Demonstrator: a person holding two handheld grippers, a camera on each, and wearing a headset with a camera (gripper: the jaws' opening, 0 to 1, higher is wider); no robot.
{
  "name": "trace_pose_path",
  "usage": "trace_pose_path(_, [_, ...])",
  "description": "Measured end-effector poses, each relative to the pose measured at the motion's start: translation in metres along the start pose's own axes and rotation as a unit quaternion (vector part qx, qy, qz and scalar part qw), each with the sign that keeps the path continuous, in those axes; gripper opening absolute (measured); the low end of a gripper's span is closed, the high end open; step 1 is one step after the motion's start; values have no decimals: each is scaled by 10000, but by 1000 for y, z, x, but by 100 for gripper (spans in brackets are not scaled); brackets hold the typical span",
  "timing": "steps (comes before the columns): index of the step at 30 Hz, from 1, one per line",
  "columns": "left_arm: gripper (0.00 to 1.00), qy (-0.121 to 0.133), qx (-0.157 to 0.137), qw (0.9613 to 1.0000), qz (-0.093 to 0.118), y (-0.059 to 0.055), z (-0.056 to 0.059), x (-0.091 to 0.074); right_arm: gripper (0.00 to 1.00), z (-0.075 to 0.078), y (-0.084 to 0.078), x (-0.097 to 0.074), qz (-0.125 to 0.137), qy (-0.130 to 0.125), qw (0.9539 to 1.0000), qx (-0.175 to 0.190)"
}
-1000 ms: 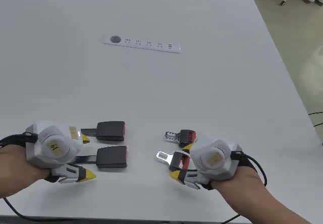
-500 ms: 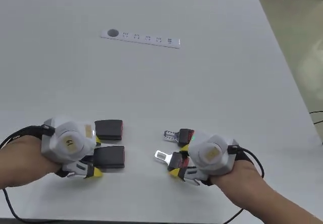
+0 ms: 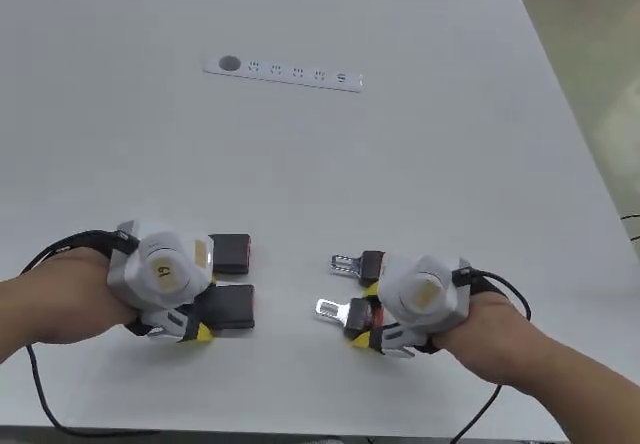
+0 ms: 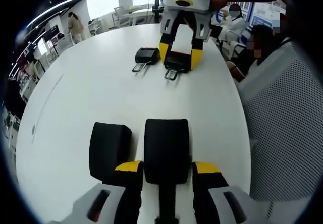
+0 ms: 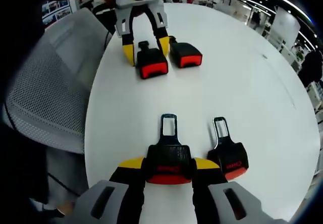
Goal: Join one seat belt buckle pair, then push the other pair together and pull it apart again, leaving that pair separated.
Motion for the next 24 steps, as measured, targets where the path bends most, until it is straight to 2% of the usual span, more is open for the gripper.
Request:
trace_pose_path(7, [38,-81,254,9995,-190,3,1,1,33,1,0,2,-13,74,9999,-134])
trace_pose_path(11, [37,-137,378,9988,-264,3,0,3,33,2,2,1,-123,150,9995,-265])
trace_pose_path(16, [34,-162,345,9990,-248,5,-1,2,37,4,1,-1,-225,38,9993,-306])
trace_pose_path(19, [34,-144,335,9990,-259,4,-1,3,33,3,0,1,-184,114,9992,-323])
trace_pose_path(24, [34,-113,360,9989,-282,4,1,1,33,3,1,0,-177,132,9989,-404])
Point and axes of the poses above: the centre of the closed fingertips' face, and the gripper's own axes: x roughly forward along the fingers, z roughly to its right, y roughly out of its top, the point moved 5 cm from there along -x, roughly backward along the fingers, and after that the axes turned 13 degrees about -x, right-handed, at the moved point
